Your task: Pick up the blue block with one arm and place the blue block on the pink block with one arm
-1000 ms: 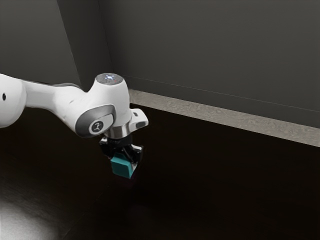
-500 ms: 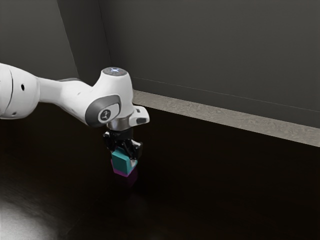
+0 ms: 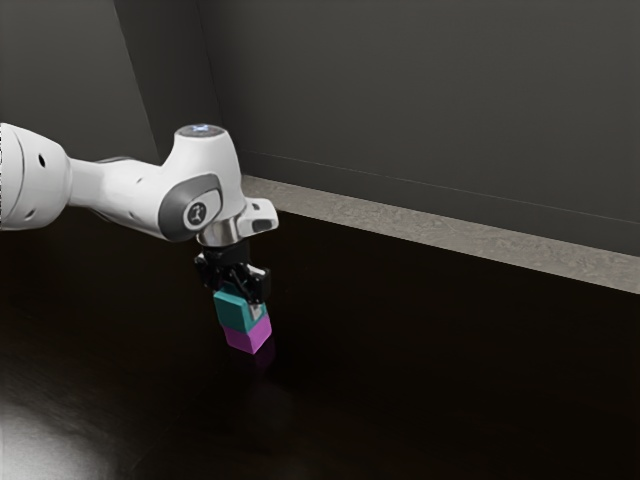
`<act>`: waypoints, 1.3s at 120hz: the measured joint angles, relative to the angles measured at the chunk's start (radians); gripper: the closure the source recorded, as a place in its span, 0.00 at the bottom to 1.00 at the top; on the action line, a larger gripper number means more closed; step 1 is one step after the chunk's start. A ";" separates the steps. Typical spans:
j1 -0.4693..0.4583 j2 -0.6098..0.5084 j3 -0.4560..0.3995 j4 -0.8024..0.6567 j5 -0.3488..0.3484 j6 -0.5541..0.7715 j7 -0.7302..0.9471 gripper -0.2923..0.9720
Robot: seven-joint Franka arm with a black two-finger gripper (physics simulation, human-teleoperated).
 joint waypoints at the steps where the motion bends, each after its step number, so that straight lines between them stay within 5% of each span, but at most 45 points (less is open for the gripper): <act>1: 0.000 0.001 0.000 0.001 0.000 0.001 0.002 0.47; 156: 0.020 0.077 0.039 0.079 -0.005 0.015 0.129 0.48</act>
